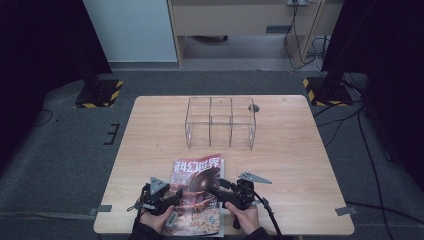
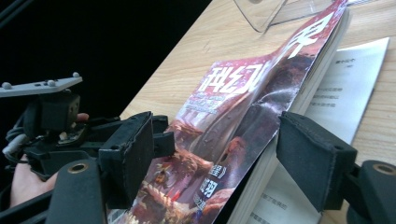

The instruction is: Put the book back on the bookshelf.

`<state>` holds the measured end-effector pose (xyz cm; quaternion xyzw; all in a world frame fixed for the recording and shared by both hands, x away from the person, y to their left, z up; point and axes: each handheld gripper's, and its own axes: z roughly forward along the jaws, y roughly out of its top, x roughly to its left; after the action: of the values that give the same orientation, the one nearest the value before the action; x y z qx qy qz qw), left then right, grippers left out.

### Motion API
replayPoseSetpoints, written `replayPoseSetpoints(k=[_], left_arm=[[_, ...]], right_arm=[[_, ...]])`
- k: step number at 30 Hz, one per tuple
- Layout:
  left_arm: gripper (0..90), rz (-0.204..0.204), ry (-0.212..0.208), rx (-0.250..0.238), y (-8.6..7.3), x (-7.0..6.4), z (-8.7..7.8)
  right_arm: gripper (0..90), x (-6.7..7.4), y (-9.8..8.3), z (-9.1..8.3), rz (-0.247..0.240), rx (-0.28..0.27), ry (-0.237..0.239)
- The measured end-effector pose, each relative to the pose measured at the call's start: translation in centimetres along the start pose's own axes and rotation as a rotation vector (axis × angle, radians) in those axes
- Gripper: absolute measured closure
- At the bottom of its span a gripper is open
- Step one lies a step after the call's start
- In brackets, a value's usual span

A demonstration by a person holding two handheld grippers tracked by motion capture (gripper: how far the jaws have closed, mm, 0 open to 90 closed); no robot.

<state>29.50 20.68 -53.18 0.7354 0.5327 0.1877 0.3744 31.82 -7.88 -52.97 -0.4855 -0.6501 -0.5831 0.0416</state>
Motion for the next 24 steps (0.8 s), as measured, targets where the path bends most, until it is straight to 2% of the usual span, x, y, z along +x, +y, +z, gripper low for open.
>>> replayPoseSetpoints(k=[5, 8, 13, 17, 20, 24], left_arm=[[41.5, -0.003, 0.0, -0.001, 0.0, 0.0, 0.0], [41.8, -0.001, 0.001, -0.002, 0.0, 0.0, 0.0], [42.6, 0.0, -0.002, -0.005, -0.1, 0.0, 0.0], [42.7, -0.001, -0.009, -0.01, -0.1, -0.1, 0.1], [42.7, 0.005, -0.012, -0.011, -0.2, -0.1, 0.1], [42.8, 0.008, -0.011, -0.015, -0.2, -0.3, 0.1]], right_arm=[[27.4, -0.3, -0.5, -0.2, 0.02, 0.008, -0.023], [27.3, -0.5, -0.6, -0.2, 0.007, 0.019, -0.043], [28.1, -0.9, -0.8, 0.0, -0.044, 0.088, -0.11], [26.1, -1.0, -1.1, 0.2, -0.064, 0.112, -0.132], [26.4, -0.9, -1.0, 0.2, -0.11, 0.133, -0.149], [26.9, -0.5, -1.0, 0.2, -0.143, 0.152, -0.19]])
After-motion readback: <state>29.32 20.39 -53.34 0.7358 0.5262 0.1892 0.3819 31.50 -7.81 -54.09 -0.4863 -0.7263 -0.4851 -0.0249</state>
